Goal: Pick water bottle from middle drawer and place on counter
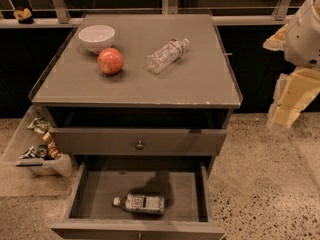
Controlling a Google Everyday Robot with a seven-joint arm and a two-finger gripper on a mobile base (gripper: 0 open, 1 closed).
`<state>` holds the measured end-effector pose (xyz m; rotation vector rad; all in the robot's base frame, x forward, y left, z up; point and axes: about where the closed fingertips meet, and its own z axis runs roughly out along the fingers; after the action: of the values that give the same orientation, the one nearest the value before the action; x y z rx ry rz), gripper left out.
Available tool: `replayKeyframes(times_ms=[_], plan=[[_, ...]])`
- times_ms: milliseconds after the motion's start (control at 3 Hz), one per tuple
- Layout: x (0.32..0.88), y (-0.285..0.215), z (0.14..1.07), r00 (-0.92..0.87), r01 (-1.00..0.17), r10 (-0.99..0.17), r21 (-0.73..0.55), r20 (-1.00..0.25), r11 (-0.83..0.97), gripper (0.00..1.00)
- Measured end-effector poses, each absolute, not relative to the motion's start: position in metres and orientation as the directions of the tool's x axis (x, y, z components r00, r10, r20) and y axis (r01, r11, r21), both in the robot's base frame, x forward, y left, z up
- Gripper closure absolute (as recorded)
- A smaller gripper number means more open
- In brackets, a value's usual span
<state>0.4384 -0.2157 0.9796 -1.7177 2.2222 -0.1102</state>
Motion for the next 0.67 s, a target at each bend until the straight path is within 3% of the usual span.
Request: replayKeyframes(times_ms=[667], plan=[[0.431, -0.2123, 0.9713, -0.209, -0.927, -0.958, -0.271, -0.199, 0.258, 0.0]])
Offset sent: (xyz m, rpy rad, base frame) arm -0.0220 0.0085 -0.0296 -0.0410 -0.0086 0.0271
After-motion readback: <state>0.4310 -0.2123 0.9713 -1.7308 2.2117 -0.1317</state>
